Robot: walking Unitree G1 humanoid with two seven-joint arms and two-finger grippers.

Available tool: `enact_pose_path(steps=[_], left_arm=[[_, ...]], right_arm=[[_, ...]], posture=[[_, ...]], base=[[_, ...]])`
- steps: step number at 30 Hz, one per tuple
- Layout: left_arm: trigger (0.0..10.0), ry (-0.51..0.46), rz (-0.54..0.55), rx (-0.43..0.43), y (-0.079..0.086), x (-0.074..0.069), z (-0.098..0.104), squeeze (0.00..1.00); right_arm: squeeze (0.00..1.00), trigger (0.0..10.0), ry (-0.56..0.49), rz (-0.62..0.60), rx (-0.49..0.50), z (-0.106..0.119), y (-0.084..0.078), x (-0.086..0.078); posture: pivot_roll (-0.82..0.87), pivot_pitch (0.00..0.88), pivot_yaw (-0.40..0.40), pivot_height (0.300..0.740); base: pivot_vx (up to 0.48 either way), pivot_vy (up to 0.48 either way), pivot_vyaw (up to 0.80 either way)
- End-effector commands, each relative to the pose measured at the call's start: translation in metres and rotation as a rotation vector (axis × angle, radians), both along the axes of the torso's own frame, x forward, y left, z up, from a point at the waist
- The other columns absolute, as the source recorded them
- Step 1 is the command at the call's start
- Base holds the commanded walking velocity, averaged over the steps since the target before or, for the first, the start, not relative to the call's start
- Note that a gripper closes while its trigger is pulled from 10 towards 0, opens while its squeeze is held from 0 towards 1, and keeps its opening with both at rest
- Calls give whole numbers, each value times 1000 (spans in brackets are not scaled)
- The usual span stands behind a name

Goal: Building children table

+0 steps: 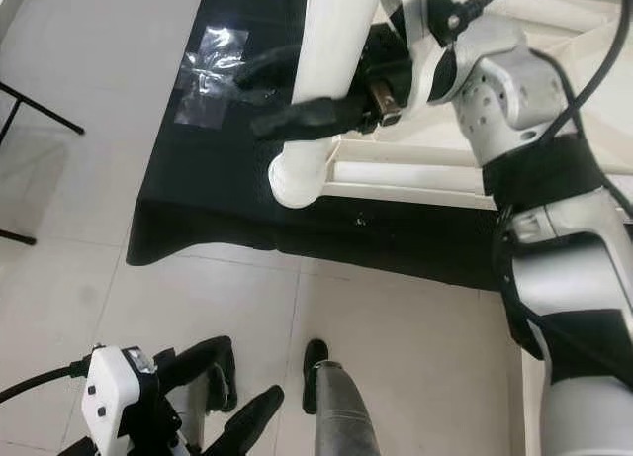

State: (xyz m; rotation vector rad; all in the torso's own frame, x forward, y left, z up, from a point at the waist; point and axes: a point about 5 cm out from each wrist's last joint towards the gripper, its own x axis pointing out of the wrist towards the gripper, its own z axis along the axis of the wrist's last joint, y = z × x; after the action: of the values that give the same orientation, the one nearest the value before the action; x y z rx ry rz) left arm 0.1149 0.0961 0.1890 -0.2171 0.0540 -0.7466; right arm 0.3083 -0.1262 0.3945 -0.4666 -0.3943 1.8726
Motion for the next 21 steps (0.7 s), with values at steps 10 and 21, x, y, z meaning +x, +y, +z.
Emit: enact_pose_path(steps=[10, 21], left_arm=[[10000, 23, -22, -6, -3, -5, 0, 0], [10000, 26, -20, -6, -3, -5, 0, 0]], right_arm=[[0, 10000, 13, -7, -32, -22, 10, 13], [0, 10000, 14, -34, -23, -20, 5, 16]], posture=[[114, 558, -58, 740], [113, 555, -59, 740]], base=[[0, 0, 0], [0, 0, 0]])
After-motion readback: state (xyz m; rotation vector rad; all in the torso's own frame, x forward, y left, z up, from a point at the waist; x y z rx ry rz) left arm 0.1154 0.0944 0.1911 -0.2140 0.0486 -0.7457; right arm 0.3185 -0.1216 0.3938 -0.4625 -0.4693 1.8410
